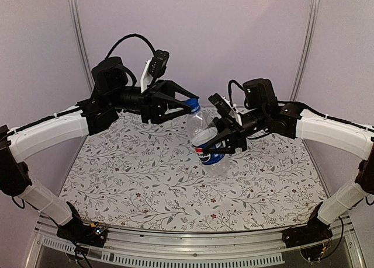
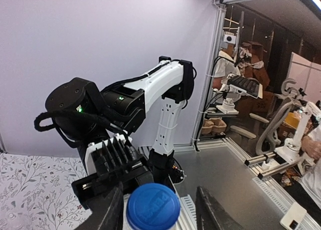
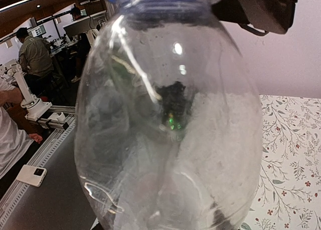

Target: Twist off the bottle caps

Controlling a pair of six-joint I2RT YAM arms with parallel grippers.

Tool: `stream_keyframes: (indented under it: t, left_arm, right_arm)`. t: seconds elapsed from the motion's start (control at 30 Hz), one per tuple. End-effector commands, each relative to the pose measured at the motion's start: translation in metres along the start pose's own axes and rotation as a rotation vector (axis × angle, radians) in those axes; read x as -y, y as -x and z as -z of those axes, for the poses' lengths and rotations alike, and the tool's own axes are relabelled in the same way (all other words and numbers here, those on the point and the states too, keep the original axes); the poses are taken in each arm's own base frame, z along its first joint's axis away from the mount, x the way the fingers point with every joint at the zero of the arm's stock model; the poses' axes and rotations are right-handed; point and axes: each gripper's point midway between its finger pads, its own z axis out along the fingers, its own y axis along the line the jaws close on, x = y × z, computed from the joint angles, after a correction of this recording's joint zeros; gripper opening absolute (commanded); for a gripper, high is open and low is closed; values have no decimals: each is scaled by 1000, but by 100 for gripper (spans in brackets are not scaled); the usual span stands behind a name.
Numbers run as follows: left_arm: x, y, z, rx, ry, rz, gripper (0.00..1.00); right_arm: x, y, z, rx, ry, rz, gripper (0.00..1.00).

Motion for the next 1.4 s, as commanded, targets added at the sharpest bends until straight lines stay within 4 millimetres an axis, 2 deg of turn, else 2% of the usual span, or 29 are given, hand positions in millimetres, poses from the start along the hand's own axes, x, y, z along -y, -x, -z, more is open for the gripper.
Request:
stream_keyframes:
  t: [0.0, 0.33, 0.43, 0.53, 0.73, 0.83, 1.0, 1.2, 1.37]
  left_arm:
    - [-2, 10, 2, 15, -2, -34, 46]
    - [-5, 10, 4, 15, 35, -30, 23]
    - [-9, 14, 9, 27, 103, -22, 16]
    - [-22, 21, 17, 63, 250, 4, 13]
    - [-52, 31, 37, 129, 682, 52, 13]
    - [-67, 31, 53, 147, 860, 126, 14]
    - [-72, 32, 54, 144, 903, 134, 16]
    - [-61, 40, 39, 133, 801, 62, 24]
    - [-62, 37, 35, 116, 782, 54, 30]
  right_arm:
    - [1, -5, -3, -5, 16, -11, 40]
    - [8, -7, -2, -16, -30, -13, 39]
    - [20, -6, 0, -27, -117, -11, 39]
    - [39, -7, 6, -47, -246, -30, 39]
    - [76, -9, 19, -76, -468, -60, 38]
    - [81, -10, 20, -78, -488, -63, 38]
    - [80, -12, 18, -79, -474, -65, 38]
    - [73, -12, 15, -77, -428, -61, 38]
    - [66, -9, 13, -67, -388, -45, 38]
